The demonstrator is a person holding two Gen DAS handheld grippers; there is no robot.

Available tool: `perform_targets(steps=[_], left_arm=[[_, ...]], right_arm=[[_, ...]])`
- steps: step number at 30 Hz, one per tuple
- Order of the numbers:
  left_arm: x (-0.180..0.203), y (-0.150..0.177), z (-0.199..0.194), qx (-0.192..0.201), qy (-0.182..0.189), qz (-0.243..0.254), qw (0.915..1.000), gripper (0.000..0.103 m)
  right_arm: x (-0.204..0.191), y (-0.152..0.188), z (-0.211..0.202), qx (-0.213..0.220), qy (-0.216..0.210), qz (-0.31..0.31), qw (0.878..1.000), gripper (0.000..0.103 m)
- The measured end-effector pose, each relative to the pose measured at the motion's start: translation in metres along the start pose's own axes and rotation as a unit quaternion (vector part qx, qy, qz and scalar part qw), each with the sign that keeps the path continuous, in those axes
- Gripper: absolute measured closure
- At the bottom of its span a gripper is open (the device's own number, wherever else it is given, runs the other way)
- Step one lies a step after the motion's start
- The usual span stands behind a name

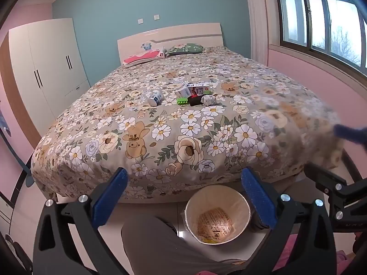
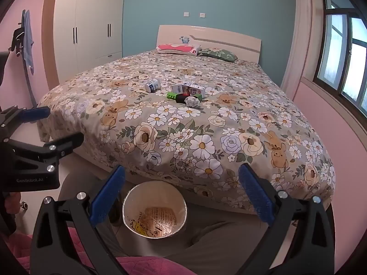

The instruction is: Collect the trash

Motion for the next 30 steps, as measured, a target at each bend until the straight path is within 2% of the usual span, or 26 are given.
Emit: perform_targets(steps=[30], left_arm=[[0.0017,-0.0033,-0.0010,0.003,-0.004,-0.001,1.0000,0.002]], right_arm=[[0.0018,0.0002,-0.0009,0.002,0.001,0.002,1.000,0.007]])
Point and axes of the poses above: each gripper's, at about its wrist camera, not at the fingertips, and z roughly the way its jaws point, x to its right, y to its underside, the point moved 10 cm from there along z, roughly the way its jaws point, and after that the axes turned 10 degrees about z, right-handed, at the moved point
